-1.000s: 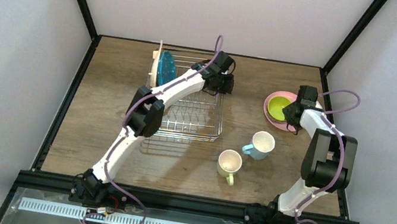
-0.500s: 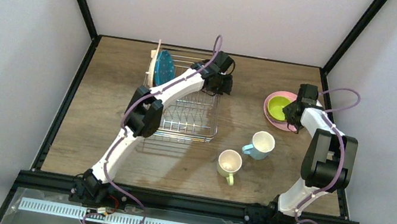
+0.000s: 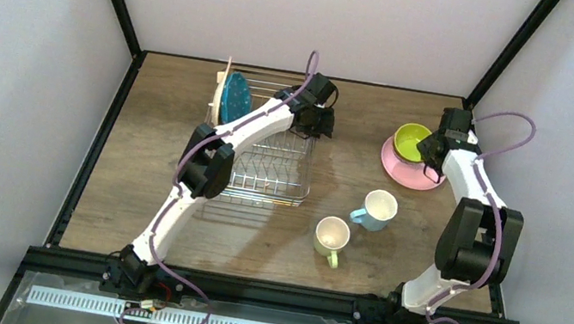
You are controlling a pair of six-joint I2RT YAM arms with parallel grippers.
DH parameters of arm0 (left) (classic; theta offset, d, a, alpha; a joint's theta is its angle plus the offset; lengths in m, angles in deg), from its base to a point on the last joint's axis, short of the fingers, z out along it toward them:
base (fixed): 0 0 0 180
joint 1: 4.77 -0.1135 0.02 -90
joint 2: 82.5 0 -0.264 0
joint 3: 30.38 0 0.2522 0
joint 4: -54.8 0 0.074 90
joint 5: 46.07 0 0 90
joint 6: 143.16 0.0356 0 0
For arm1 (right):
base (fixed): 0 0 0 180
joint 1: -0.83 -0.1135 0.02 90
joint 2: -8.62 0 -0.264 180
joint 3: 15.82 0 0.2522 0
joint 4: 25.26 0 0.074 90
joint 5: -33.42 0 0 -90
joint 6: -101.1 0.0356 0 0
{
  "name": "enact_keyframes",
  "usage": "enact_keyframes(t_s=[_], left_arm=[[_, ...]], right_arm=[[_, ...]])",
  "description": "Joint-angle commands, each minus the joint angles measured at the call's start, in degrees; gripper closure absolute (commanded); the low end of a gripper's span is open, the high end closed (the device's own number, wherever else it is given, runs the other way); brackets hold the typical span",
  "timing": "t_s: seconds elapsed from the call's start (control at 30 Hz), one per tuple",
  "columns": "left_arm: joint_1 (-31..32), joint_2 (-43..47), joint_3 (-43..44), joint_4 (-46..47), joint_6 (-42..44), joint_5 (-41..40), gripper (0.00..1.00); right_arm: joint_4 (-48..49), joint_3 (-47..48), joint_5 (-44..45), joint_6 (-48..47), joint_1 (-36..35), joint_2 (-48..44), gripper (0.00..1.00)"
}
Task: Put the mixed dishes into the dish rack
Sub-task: Grab the bowl from the plate, then place the bowl at the corner of the board.
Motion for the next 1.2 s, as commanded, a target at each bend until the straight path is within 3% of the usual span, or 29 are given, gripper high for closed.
enact_keyframes(t_s=[0.0, 0.17, 0.37, 0.63, 0.87, 1.17], left_arm=[[-0.8, 1.6, -1.4, -1.9, 0.8, 2.6, 0.28], [0.3, 1.8, -0.6, 1.2, 1.2, 7.3, 0.28], [2.4, -1.9, 7.5, 0.0, 2.6, 10.1, 0.25], [4.2, -3.1, 7.9, -0.5, 4.1, 10.1, 0.24], [4.2, -2.7, 6.8, -3.1, 5.6, 7.5, 0.24], [3.7, -2.6, 6.3, -11.1, 6.0, -6.0, 0.23]], right_arm=[[-0.6, 1.7, 3.0, 0.2, 0.5, -4.2, 0.99], [-1.6, -0.2, 4.2, 0.9, 2.3, -7.7, 0.99], [-2.2, -5.0, 4.4, 2.3, 5.8, -12.6, 0.99], [-2.0, -11.8, 3.2, 2.3, 10.5, -17.8, 0.99], [-1.4, -14.0, 1.8, 2.9, 10.7, -18.7, 0.99], [-1.4, -14.7, 2.7, 2.3, 10.7, -19.3, 0.99]])
